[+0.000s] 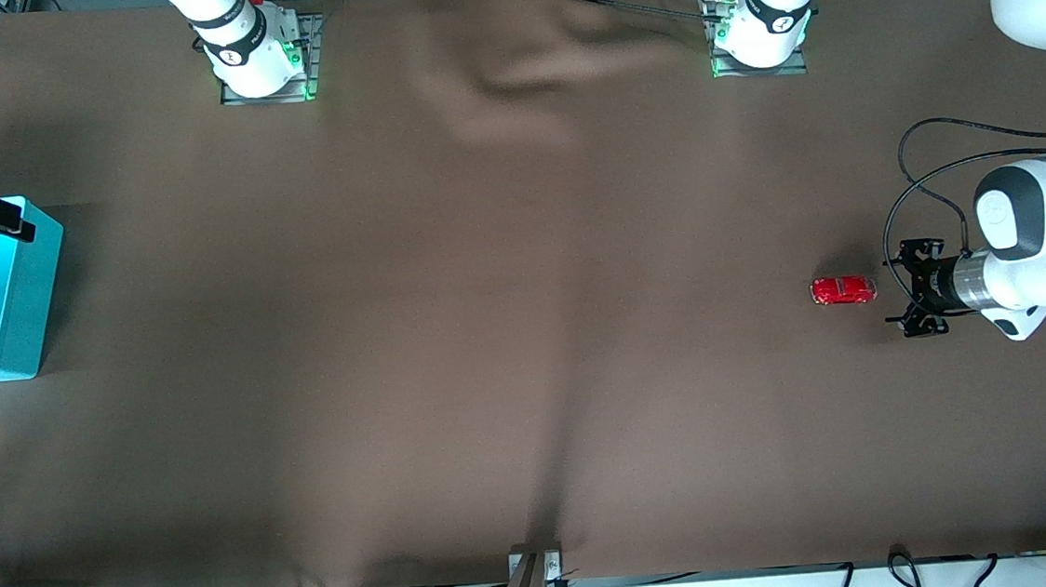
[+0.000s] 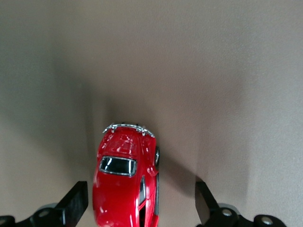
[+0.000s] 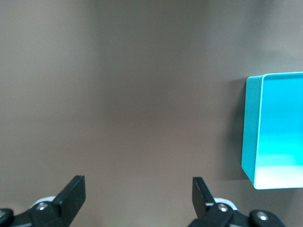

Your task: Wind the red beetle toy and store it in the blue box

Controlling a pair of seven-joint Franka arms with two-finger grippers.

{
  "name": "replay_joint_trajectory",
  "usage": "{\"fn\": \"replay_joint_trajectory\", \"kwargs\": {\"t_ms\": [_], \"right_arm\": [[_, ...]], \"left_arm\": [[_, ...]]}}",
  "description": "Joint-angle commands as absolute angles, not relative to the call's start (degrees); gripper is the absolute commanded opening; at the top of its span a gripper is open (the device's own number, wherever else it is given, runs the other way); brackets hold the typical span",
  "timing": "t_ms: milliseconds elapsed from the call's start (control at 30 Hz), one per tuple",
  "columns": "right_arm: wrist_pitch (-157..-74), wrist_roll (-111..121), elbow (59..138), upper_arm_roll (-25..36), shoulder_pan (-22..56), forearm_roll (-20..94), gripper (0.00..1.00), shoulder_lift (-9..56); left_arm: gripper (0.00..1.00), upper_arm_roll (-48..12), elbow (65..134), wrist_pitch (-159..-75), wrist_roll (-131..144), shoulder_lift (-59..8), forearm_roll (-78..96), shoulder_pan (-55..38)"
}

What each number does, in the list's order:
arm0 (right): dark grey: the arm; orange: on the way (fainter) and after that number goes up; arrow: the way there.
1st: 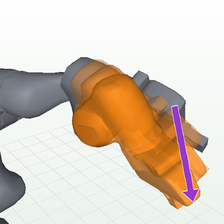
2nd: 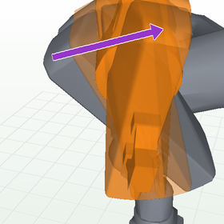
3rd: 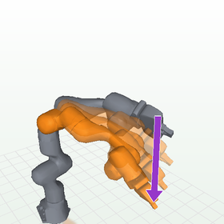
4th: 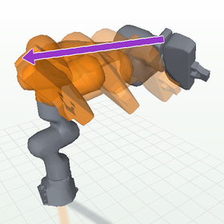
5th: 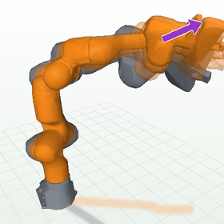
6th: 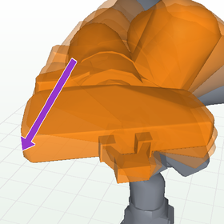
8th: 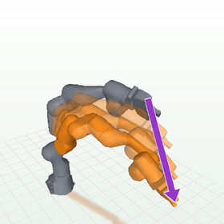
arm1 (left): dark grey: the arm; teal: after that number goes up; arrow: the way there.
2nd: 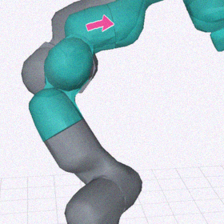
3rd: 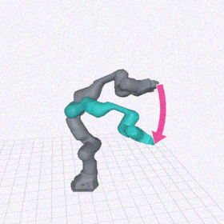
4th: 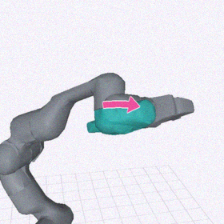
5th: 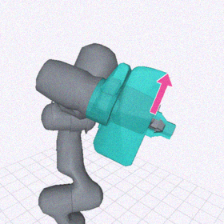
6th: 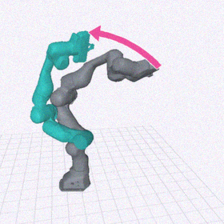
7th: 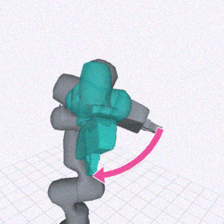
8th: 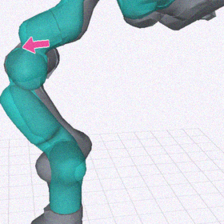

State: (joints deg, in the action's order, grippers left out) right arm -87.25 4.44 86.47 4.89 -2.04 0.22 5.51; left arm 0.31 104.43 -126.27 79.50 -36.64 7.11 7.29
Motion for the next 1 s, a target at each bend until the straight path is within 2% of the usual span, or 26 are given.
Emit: {"fn": "replay_joint_trajectory", "kwargs": {"t_ms": [0, 67, 200, 267, 300, 767, 967], "right_arm": [[-86.84, 3.69, 85.25, 4.75, -1.93, -0.09, 1.0, 5.8], [-86.84, 3.69, 85.25, 4.83, -1.93, -0.09, 1.0, 5.8], [-86.75, 3.78, 85.25, 4.83, -1.93, -0.09, 1.0, 5.71], [-86.75, 3.78, 85.25, 4.83, -1.93, -0.09, 1.0, 5.71], [-86.75, 3.78, 85.25, 4.83, -1.93, -0.09, 1.0, 5.71], [-86.84, 3.69, 85.25, 4.83, -1.93, -0.09, 1.0, 5.71], [-86.92, 3.87, 85.25, 4.83, -2.02, -0.09, 1.0, 5.71]], "left_arm": [[0.88, 0.26, 105.21, -124.72, 80.07, -36.04, 6.06, 7.73], [0.7, 0.35, 105.21, -124.63, 79.98, -35.95, 6.06, 7.82], [0.22, 0.26, 105.21, -124.63, 79.98, -35.95, 6.15, 7.91], [0.03, 0.26, 105.21, -124.63, 79.98, -35.95, 6.15, 7.91], [0.0, 0.26, 105.21, -124.63, 80.07, -35.95, 6.15, 7.91], [0.0, 0.09, 103.27, -124.63, 80.77, -34.37, 7.03, 7.3], [0.0, -2.9, 102.13, -124.28, 83.93, -32.61, 8.7, 7.12]]}}
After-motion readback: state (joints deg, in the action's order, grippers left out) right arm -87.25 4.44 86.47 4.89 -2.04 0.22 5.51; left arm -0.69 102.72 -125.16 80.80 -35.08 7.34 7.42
